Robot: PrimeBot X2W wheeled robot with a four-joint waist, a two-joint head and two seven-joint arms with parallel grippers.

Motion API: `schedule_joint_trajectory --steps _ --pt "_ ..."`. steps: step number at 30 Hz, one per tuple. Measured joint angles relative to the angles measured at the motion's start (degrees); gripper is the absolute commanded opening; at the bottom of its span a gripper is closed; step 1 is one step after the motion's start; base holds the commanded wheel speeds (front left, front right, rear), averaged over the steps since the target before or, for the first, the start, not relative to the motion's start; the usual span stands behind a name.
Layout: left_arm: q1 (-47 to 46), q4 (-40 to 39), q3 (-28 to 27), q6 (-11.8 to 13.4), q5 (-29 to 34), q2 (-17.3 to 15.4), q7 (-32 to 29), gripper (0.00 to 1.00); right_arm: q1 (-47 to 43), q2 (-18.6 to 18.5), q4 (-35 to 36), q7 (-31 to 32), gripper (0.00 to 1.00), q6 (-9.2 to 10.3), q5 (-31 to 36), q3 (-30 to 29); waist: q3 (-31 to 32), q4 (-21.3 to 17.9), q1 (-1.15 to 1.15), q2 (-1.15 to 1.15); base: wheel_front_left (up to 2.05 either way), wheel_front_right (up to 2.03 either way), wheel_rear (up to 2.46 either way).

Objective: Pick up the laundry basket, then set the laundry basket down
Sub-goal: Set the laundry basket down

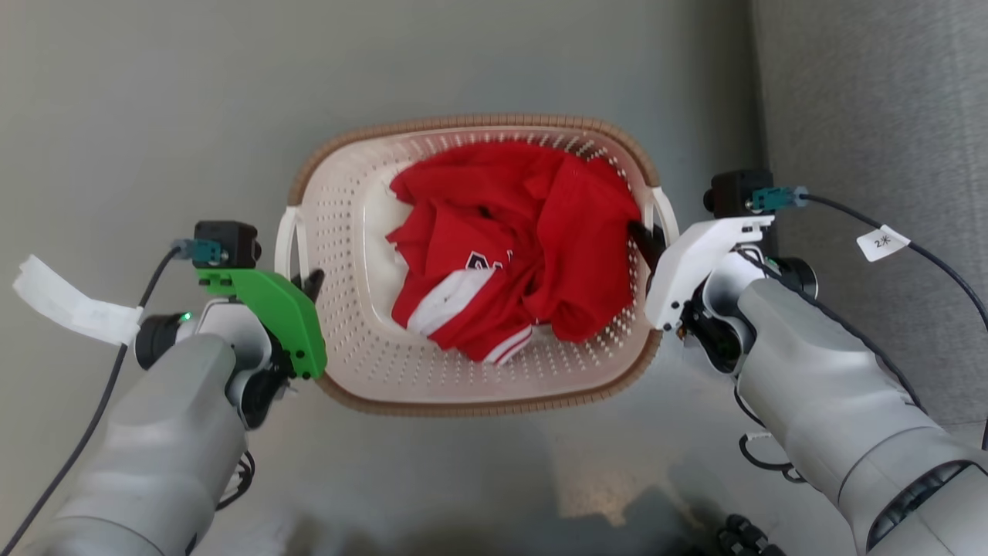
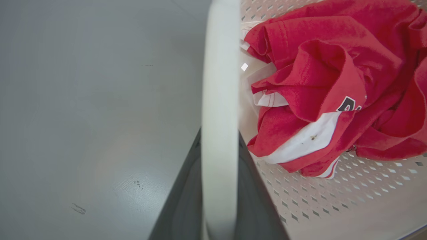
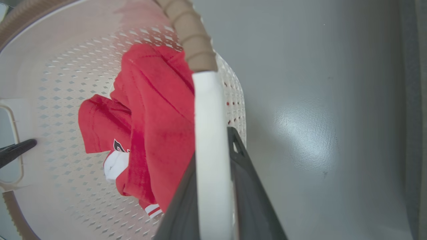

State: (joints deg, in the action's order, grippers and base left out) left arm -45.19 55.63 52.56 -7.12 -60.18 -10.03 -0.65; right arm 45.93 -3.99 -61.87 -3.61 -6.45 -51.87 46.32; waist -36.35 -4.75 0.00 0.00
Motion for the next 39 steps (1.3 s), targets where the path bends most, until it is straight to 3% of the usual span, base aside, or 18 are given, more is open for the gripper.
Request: schedule_joint_trajectory --steps 17,39 --pt "-3.5 3.2 -0.4 -0.4 0.6 0.7 4.3 0.00 2.1 0.4 -0.7 -7.0 0.00 -0.05 0.6 0.1 -8.4 0.6 0.00 0.00 0.00 0.00 0.00" --pt "-7.7 6.7 -0.3 -0.5 1.2 1.9 7.3 0.00 5.5 0.5 -1.4 -9.1 0.00 -0.07 0.6 0.7 -15.5 0.9 0.00 0.00 0.00 0.00 0.00"
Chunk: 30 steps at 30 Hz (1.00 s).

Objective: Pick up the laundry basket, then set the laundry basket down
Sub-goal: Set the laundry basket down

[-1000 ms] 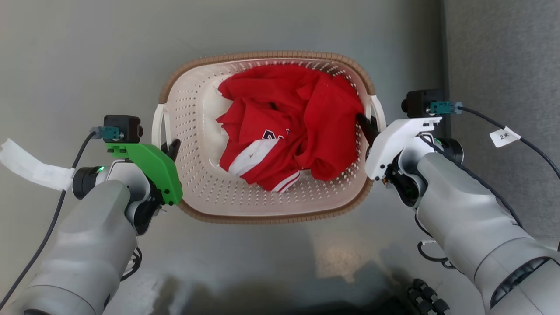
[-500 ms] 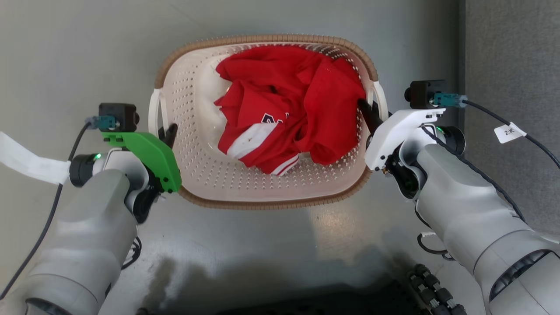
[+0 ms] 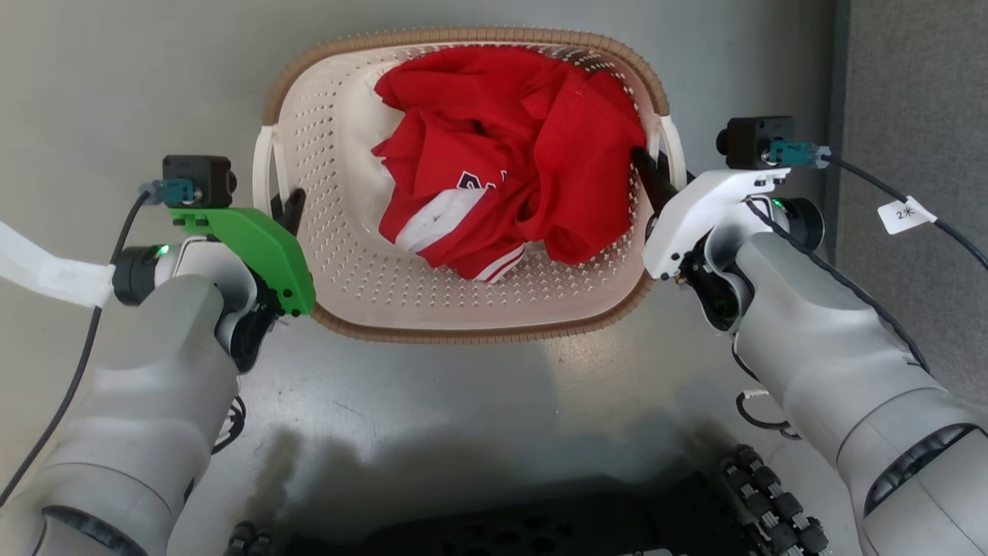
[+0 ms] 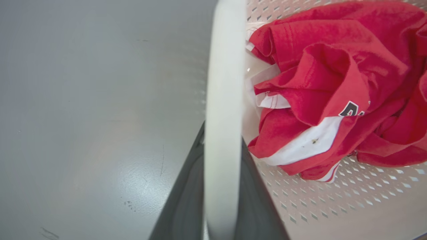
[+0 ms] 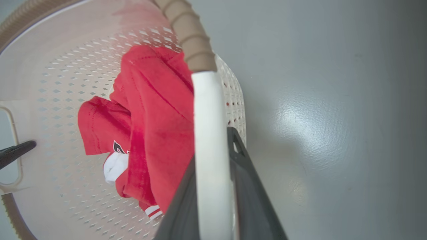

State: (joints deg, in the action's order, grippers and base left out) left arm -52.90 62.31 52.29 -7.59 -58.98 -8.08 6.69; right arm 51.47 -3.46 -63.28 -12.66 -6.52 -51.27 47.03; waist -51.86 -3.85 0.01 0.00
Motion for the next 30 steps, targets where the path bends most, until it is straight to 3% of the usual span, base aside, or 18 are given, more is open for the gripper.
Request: schedule_joint_trajectory --steps 10,12,13,14,30 --pt "-1.1 0.2 0.2 -0.1 0.2 0.5 1.0 0.00 0.9 -0.3 -1.0 -0.4 0.03 0.00 0.0 0.3 -1.1 0.3 0.00 0.00 0.00 0.00 0.00" --pt "-1.2 0.3 0.2 -0.1 0.2 0.7 1.2 0.75 1.0 -0.3 -1.2 -0.6 0.44 -0.03 0.0 0.3 -1.1 0.3 0.00 0.00 0.00 0.00 0.00" --pt "-1.2 0.7 0.4 0.0 0.2 0.9 1.2 1.00 1.0 -0.3 -1.2 -1.0 0.68 -0.35 0.0 0.4 -1.2 0.4 0.00 0.00 0.00 0.00 0.00" --pt "-1.2 1.3 0.5 0.0 0.2 0.9 1.1 1.00 1.1 -0.3 -1.3 -1.1 1.00 -0.57 0.0 0.4 -1.2 0.4 0.00 0.00 0.00 0.00 0.00" --pt "-1.1 3.5 1.4 0.0 0.2 0.4 2.3 1.00 1.7 -0.2 -1.8 -1.5 1.00 -0.59 0.0 1.2 1.2 0.2 0.00 0.00 0.00 0.00 0.00"
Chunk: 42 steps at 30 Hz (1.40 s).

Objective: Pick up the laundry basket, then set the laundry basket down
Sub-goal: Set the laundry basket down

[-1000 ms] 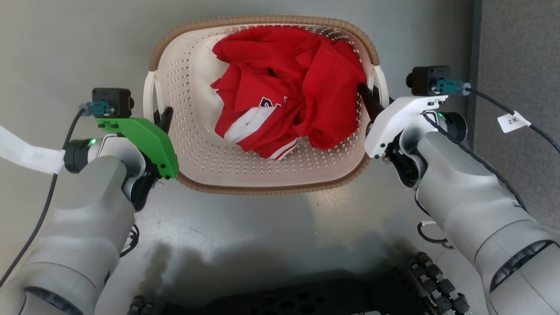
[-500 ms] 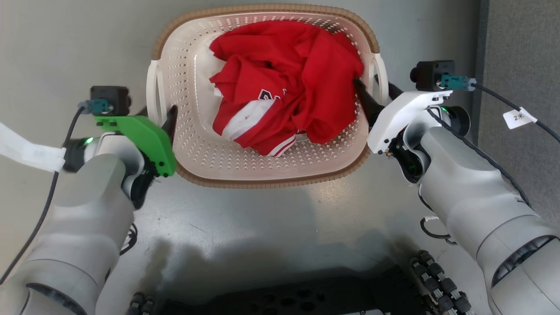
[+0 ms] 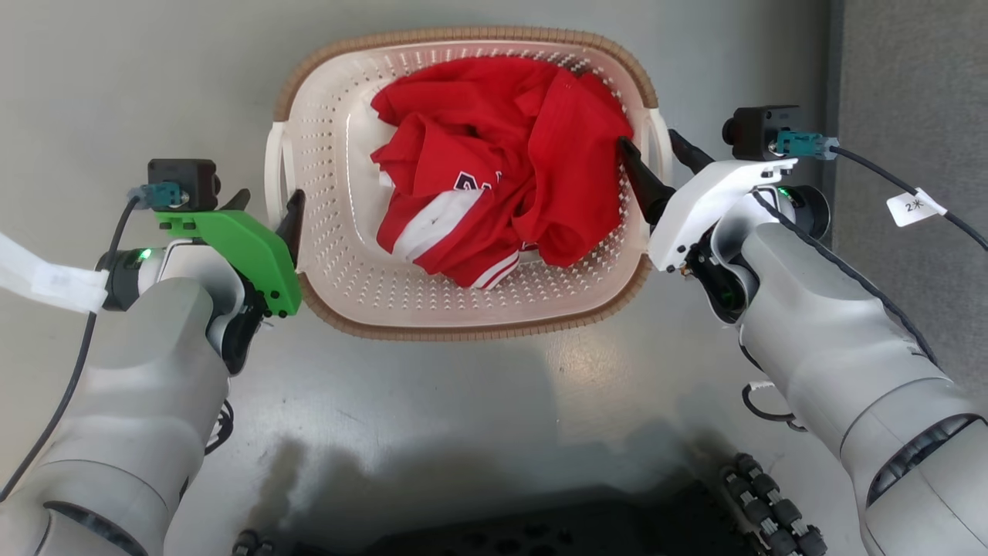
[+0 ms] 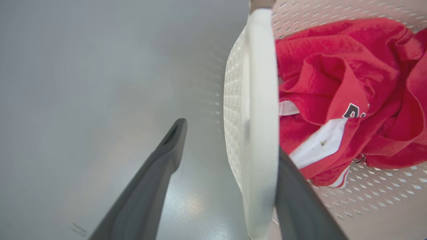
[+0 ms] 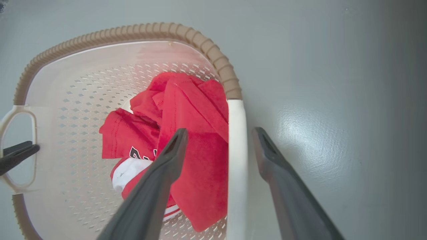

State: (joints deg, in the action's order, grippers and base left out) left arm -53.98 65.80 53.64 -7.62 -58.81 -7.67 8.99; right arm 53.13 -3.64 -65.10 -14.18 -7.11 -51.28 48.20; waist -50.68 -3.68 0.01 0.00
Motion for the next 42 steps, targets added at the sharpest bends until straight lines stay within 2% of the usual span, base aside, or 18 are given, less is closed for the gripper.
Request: schedule_joint_trajectory --steps 11,18,28,42 --pt "0.9 -0.1 0.0 0.0 -0.1 -0.4 3.2 1.00 -1.8 0.0 0.7 -0.2 1.00 0.00 -0.7 -2.3 5.6 -0.6 -0.01 0.00 0.00 0.00 0.00" --pt "2.9 -1.8 0.7 0.0 0.2 -0.9 4.6 1.00 -2.3 -0.3 5.4 -0.2 1.00 0.00 -0.7 -4.3 10.6 -1.1 -0.01 0.00 0.00 0.00 0.00" --pt "4.8 -5.5 0.1 0.0 0.7 -2.3 5.4 1.00 -4.8 -3.5 11.5 -0.2 1.00 0.00 3.3 -7.7 18.4 -1.5 0.00 0.00 0.00 0.00 0.00" --pt "10.3 -16.4 -8.7 0.0 4.7 -4.5 5.4 1.00 -12.9 -7.0 19.7 -0.2 1.00 0.07 9.6 -15.1 29.8 -1.0 -0.01 0.00 0.00 0.00 0.00"
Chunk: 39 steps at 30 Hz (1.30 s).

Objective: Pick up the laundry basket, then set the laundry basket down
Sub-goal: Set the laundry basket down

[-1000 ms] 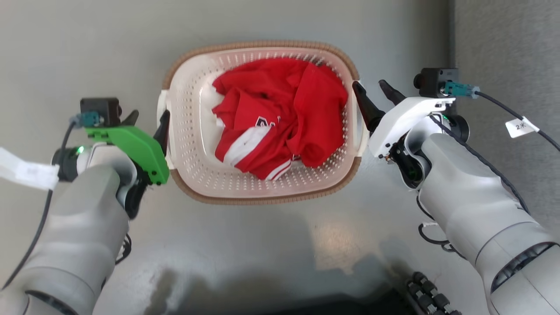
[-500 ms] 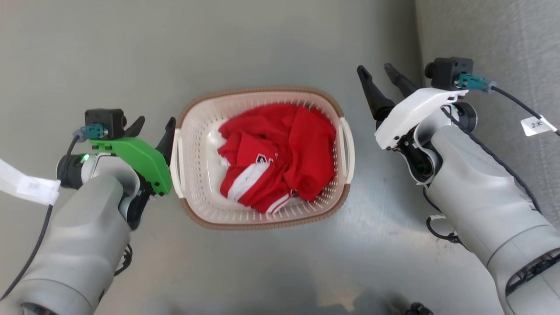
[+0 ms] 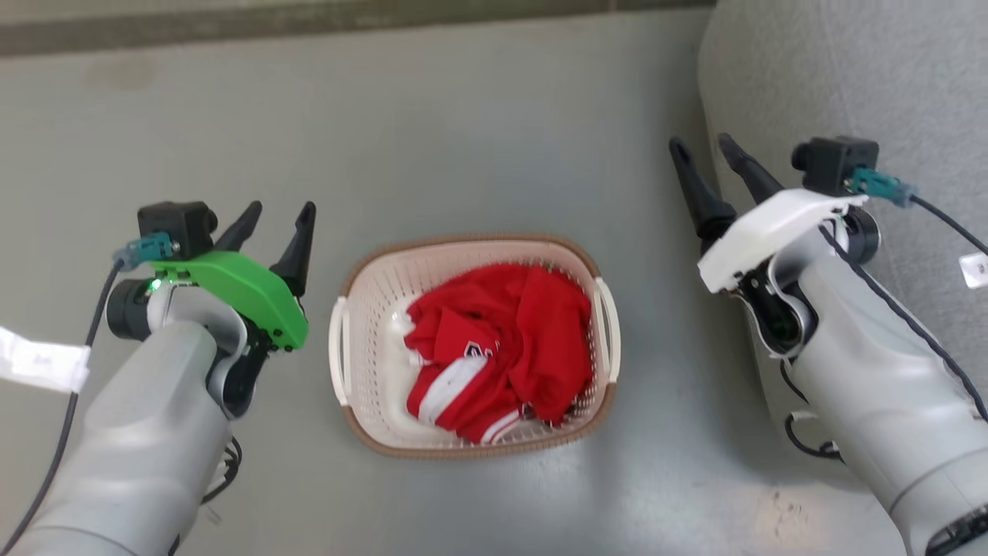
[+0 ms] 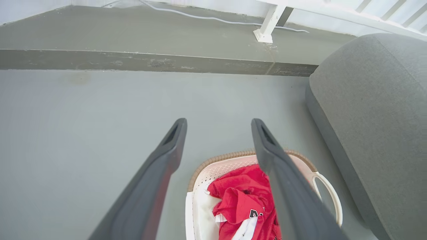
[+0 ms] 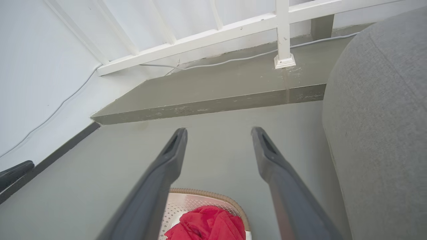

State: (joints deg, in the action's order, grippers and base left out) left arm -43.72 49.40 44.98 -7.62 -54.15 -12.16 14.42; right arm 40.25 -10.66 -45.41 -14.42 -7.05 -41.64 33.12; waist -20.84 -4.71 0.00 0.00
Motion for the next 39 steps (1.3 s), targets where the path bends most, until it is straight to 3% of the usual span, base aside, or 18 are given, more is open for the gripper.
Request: schedule_joint_trajectory --steps 6,9,21,27,39 --pt "2.9 -3.2 -2.6 0.0 2.8 -1.0 0.0 1.00 -3.7 -0.4 3.3 0.0 1.00 0.18 2.3 -2.2 4.1 0.4 0.00 0.00 0.00 0.00 0.00" --pt "5.3 -4.8 -4.4 0.3 3.6 -1.8 0.0 1.00 -5.5 -0.8 5.6 0.0 1.00 1.16 4.3 -3.3 6.5 0.7 0.00 0.00 0.00 0.00 0.00" --pt "13.2 -14.7 -11.3 3.9 9.5 -3.8 0.0 1.00 -12.8 -1.6 14.9 0.0 1.00 4.25 8.5 -9.0 14.1 1.0 0.00 0.00 0.00 0.00 0.00" --pt "16.7 -21.0 -15.6 5.6 10.8 -3.4 0.0 1.00 -17.2 -2.4 19.1 0.0 1.00 6.23 10.7 -12.2 15.9 0.9 0.00 0.00 0.00 0.00 0.00" --pt "25.6 -30.1 -21.9 7.6 16.3 -2.7 0.0 1.00 -22.1 -2.6 25.1 0.0 1.00 7.23 14.6 -14.2 16.9 1.1 0.00 0.00 0.00 0.00 0.00"
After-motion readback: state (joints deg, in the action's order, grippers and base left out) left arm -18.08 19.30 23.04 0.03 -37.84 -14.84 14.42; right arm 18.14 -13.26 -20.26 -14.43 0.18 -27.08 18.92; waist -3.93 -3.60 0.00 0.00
